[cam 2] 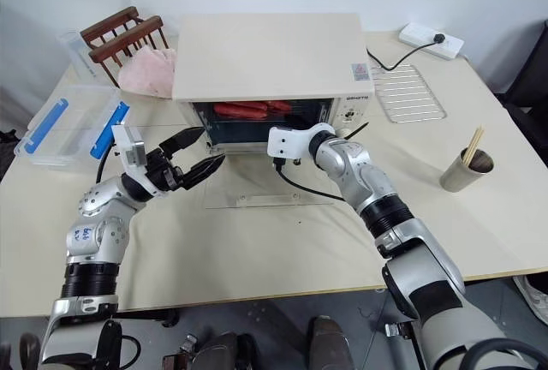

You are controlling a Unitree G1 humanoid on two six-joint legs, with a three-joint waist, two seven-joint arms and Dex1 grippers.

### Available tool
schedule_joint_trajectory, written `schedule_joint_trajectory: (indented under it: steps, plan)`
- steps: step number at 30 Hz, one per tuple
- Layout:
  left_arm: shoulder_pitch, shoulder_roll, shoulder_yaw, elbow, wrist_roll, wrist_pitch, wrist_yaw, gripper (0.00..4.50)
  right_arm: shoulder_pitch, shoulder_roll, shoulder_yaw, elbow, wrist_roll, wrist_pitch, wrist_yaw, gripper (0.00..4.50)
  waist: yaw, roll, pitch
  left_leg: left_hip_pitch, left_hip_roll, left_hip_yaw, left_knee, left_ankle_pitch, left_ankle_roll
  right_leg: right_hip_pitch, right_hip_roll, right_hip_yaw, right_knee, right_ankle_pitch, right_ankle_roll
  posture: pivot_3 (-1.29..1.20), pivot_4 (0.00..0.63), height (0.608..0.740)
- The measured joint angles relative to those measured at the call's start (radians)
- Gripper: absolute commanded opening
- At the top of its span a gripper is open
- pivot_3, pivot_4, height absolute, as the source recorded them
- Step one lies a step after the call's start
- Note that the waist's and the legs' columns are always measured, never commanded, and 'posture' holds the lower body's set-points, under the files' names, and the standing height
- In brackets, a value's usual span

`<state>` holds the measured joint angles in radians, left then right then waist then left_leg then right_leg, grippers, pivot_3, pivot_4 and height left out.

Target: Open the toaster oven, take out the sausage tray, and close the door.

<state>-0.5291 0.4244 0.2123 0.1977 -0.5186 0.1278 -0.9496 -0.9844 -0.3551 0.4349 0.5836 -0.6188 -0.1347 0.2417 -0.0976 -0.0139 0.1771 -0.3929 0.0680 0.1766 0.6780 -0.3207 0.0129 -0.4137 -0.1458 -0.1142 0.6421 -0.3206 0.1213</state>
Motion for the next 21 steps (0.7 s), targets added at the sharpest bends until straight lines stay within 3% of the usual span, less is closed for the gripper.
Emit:
schedule_joint_trajectory:
  steps: [12,21]
  plan:
    - [-0.208,0.001,0.003,0.184,0.014,-0.047,-0.005,4.50,-0.108,0.062,0.014,0.242,-0.059,-0.066,-0.152,0.02,-0.013,0.000,0.000,0.000,-0.001,-0.001,-0.002,0.001,-0.001,0.000,0.000,-0.001,0.000,0.000,0.000,0.00,0.150,0.740]
    - [-0.283,-0.018,0.013,0.291,0.015,-0.058,0.050,4.50,-0.107,0.064,0.029,0.275,-0.108,-0.105,-0.230,0.02,-0.016,0.000,0.000,-0.001,-0.001,-0.003,-0.002,0.001,-0.001,0.000,0.000,-0.002,0.000,0.000,0.000,0.00,0.150,0.740]
